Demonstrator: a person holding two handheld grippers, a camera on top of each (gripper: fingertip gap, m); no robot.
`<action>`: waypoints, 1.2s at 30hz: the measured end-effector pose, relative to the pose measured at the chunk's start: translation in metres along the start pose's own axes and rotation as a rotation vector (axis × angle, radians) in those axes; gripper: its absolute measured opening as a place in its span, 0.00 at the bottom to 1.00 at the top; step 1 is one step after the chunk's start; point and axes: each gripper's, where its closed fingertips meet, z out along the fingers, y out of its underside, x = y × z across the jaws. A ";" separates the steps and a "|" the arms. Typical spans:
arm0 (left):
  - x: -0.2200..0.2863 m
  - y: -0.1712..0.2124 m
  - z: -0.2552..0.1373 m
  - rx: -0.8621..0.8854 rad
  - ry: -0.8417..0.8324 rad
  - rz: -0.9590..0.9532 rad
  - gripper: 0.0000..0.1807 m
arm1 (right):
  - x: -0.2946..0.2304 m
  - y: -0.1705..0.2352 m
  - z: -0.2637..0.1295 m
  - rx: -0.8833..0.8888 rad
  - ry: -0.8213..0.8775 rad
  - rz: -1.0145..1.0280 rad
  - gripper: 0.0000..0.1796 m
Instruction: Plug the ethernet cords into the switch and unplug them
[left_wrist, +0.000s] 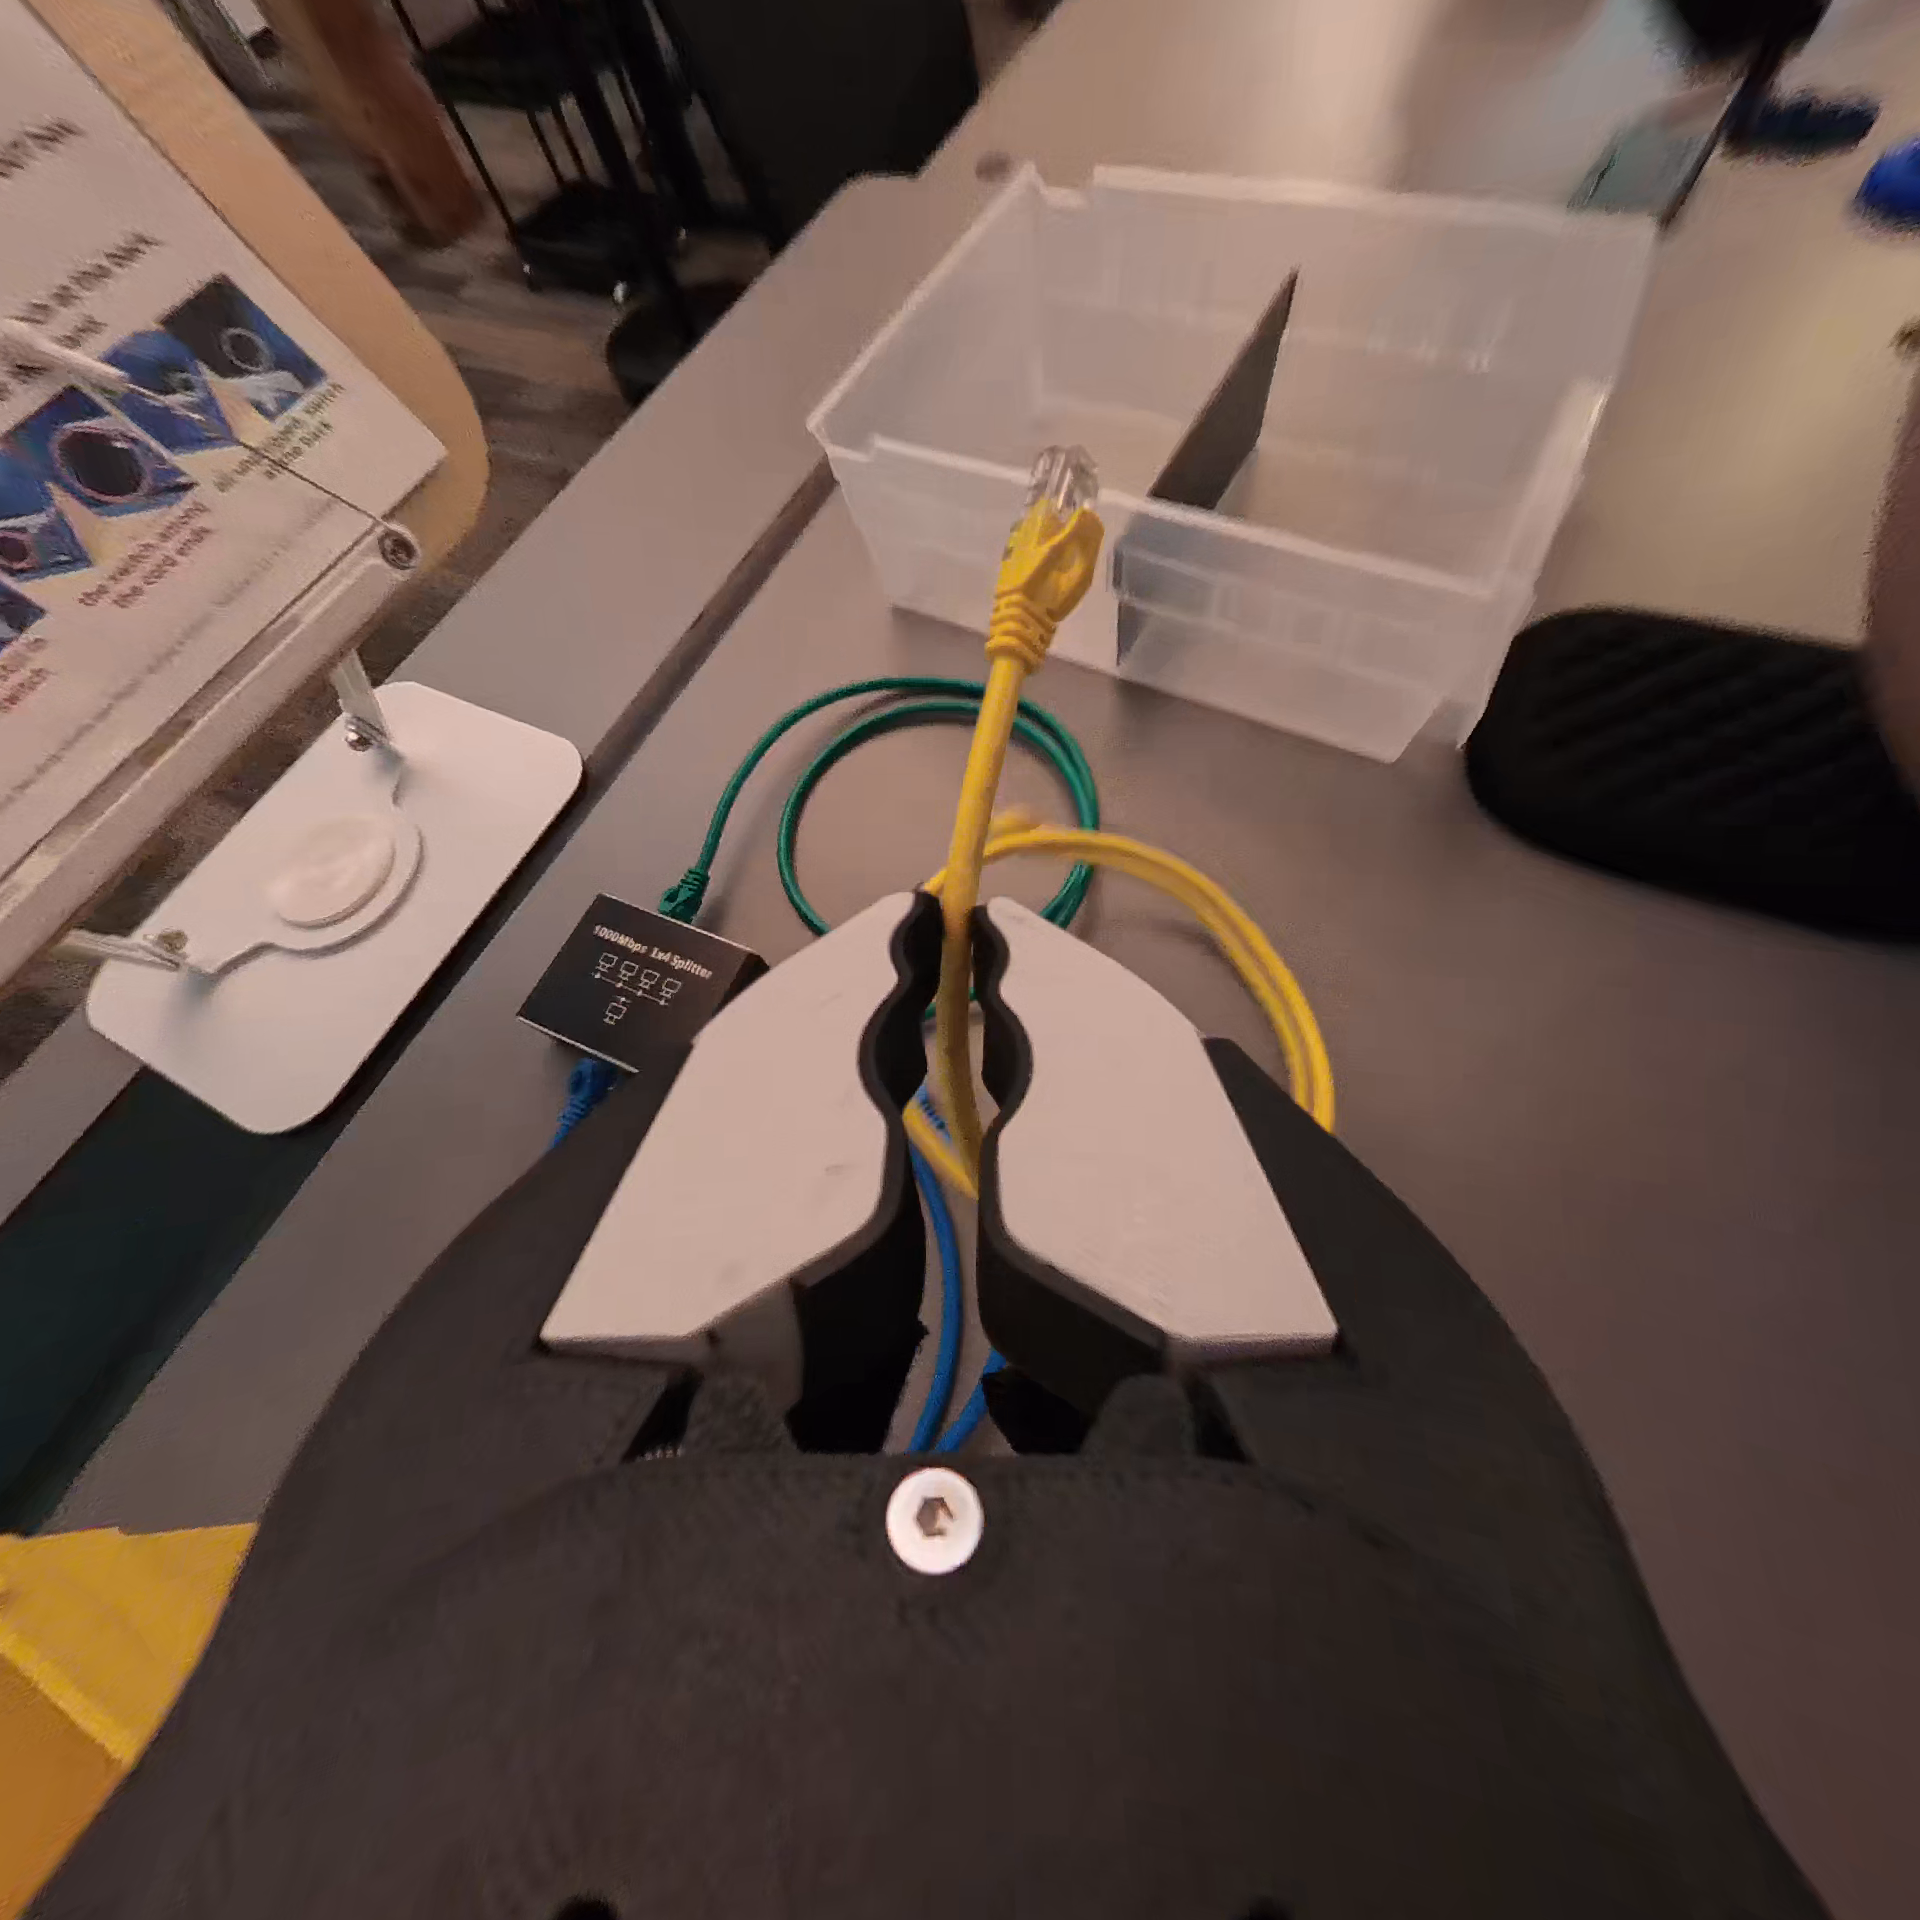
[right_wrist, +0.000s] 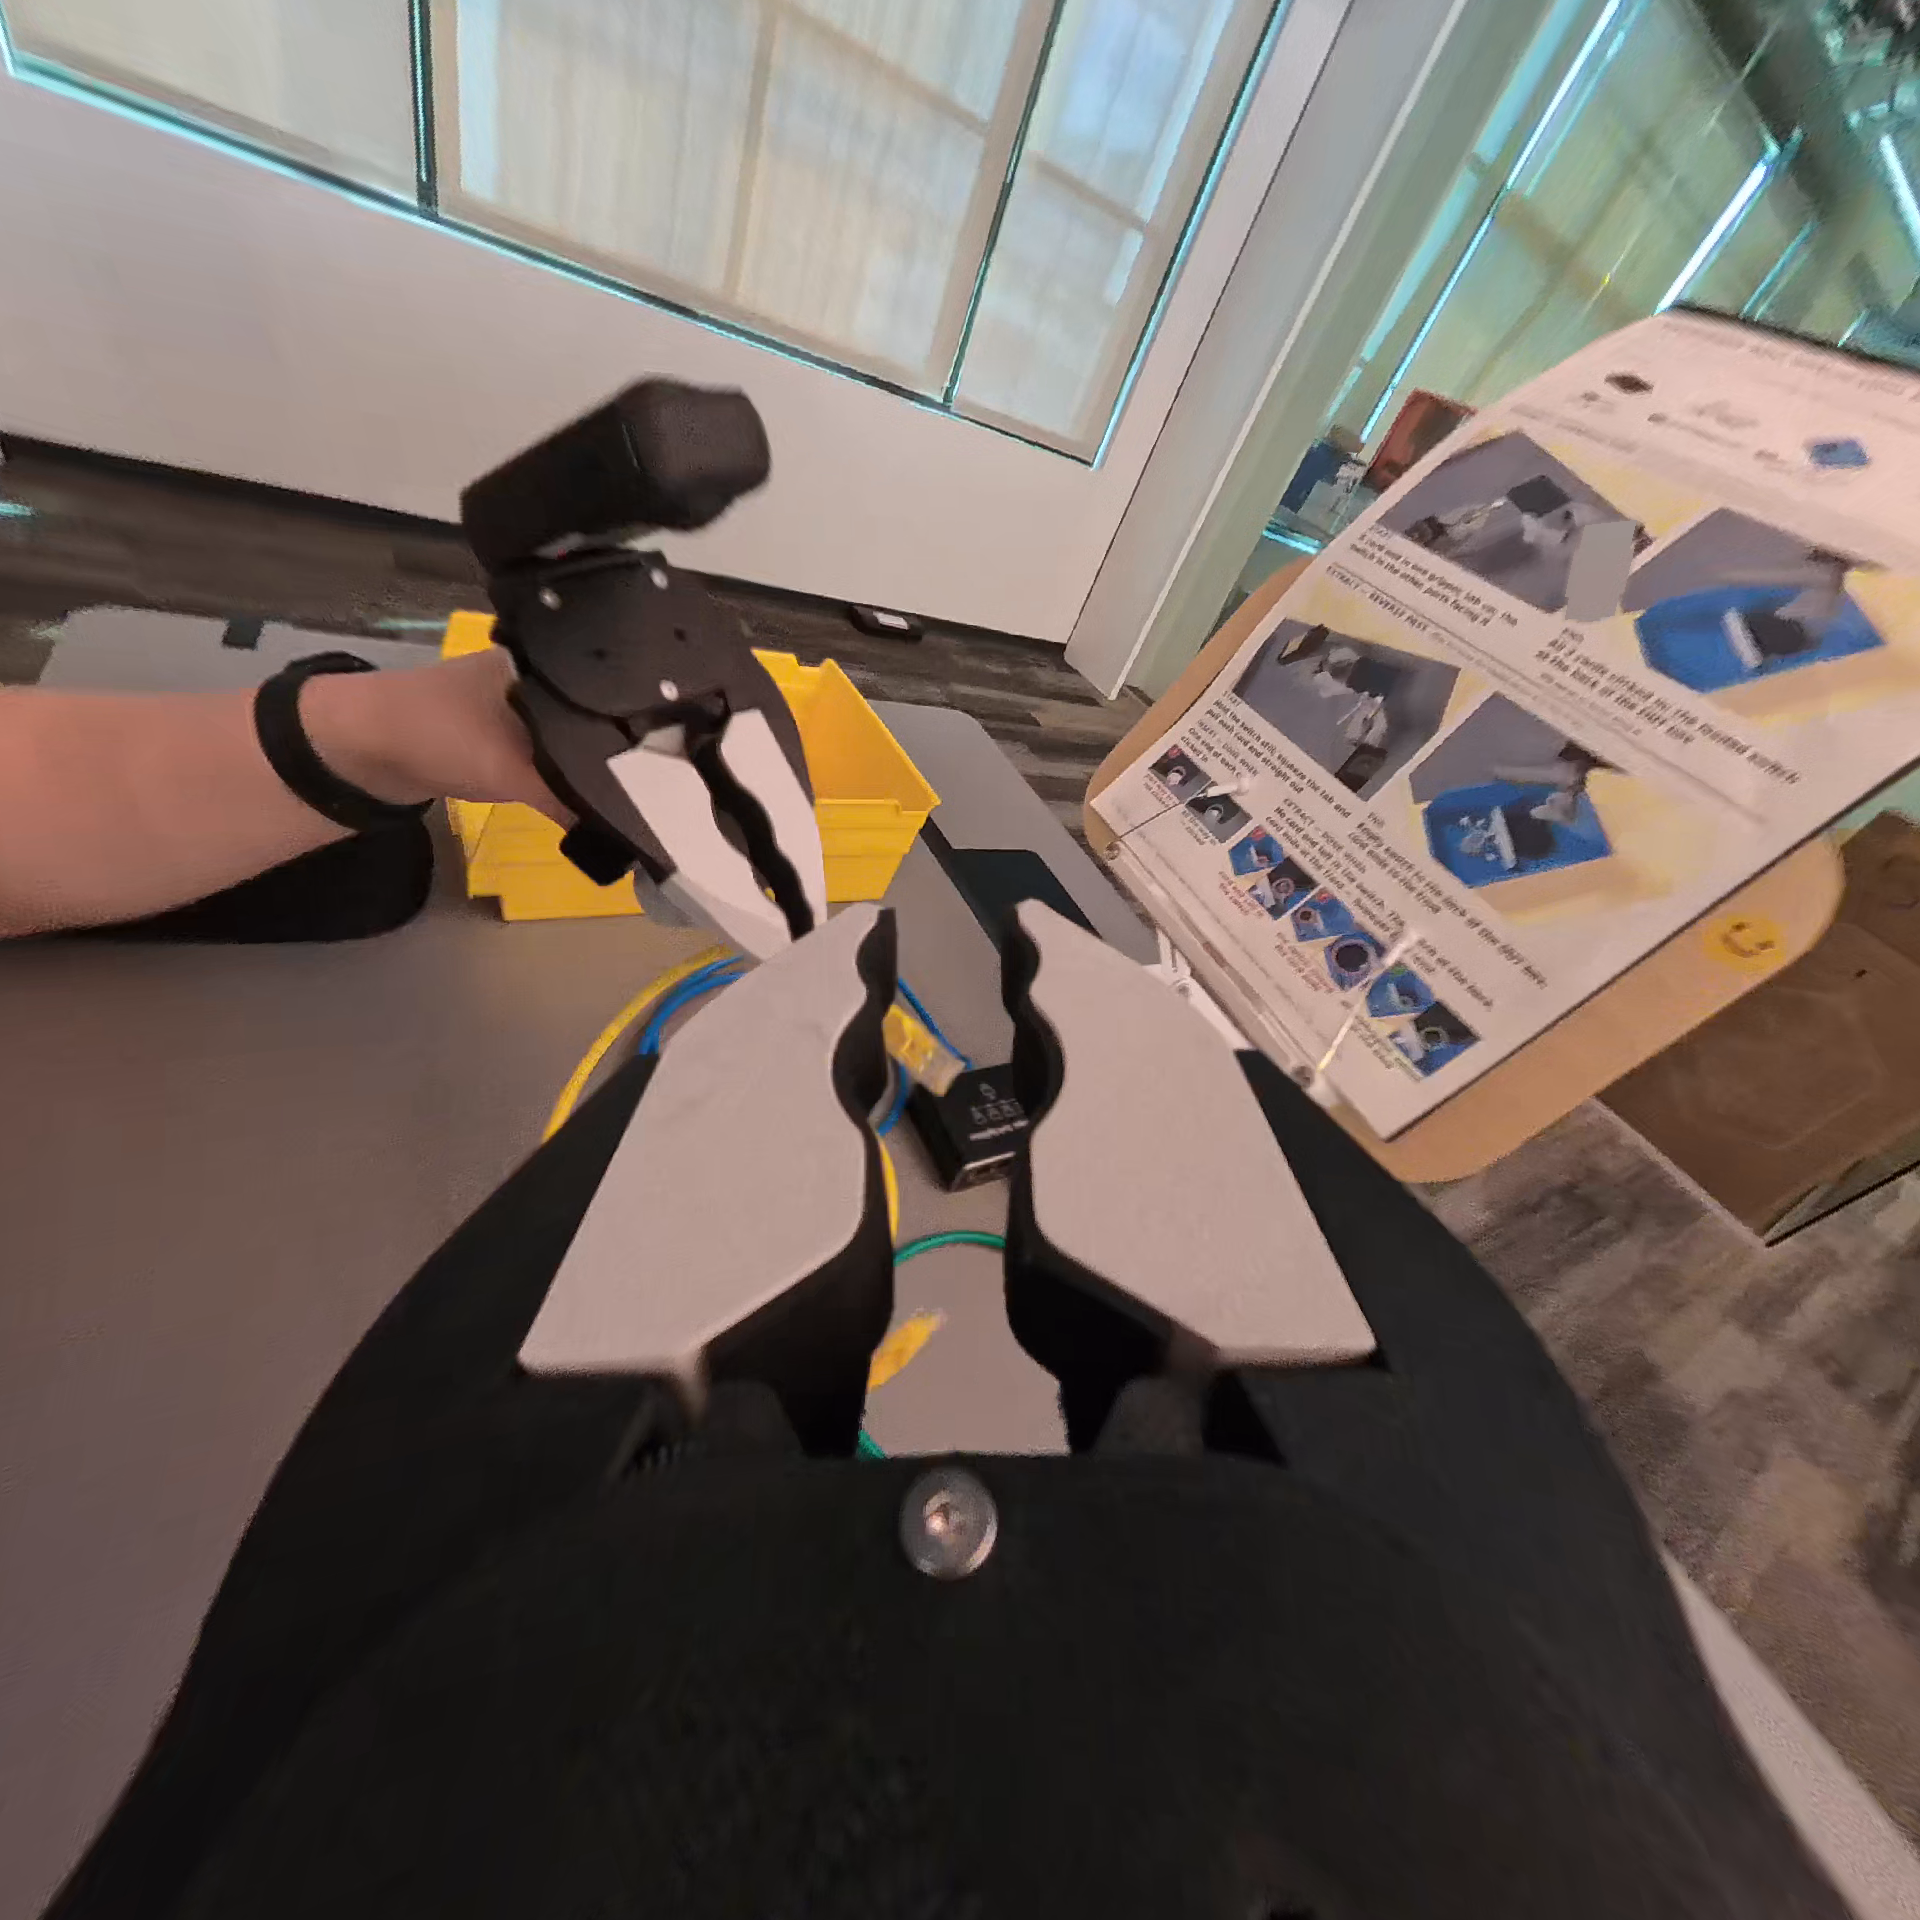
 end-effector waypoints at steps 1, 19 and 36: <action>-0.003 -0.004 -0.007 0.033 0.011 -0.027 0.03 | 0.000 0.005 0.009 -0.010 -0.006 0.028 0.11; -0.011 -0.034 -0.023 0.272 0.002 -0.271 0.03 | -0.008 0.039 0.110 0.318 -0.114 0.882 0.12; 0.048 -0.040 -0.043 0.225 0.579 -0.337 0.34 | -0.120 0.053 0.099 -0.221 -0.667 0.508 0.05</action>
